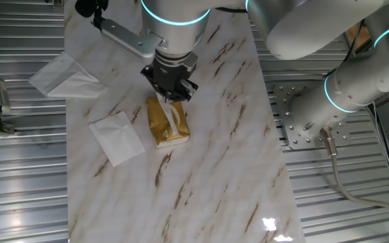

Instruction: Pull out a napkin

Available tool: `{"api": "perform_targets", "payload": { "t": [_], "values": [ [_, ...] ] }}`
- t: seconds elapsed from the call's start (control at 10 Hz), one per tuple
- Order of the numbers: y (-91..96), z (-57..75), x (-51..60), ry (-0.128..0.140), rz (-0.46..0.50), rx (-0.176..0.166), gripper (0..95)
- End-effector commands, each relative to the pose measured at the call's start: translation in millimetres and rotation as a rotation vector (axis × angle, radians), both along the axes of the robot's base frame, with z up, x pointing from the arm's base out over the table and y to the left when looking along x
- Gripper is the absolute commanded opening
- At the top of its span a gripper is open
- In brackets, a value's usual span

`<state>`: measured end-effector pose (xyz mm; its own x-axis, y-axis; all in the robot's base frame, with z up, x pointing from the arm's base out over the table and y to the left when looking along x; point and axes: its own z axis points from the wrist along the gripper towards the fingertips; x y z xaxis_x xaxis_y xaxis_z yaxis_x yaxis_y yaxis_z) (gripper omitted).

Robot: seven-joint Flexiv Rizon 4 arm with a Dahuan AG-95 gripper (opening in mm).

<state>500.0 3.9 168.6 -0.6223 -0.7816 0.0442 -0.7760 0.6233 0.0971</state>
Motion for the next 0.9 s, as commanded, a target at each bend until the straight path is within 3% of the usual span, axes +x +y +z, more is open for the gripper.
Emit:
{"api": "perform_targets", "payload": {
  "t": [0.1,0.4,0.5,0.8,0.9],
  "values": [
    [0.6,-0.3,0.9,-0.009,-0.003,0.013,0.0],
    [0.8,-0.9,0.8,-0.012,0.012,0.015,57.0],
    [1.1,-1.6,0.7,-0.015,0.021,0.016,57.0],
    [5.8,-11.8,-2.3,-0.073,0.062,0.029,57.0],
    [7.8,-12.6,-2.5,-0.082,0.066,0.032,57.0]
  ]
}}
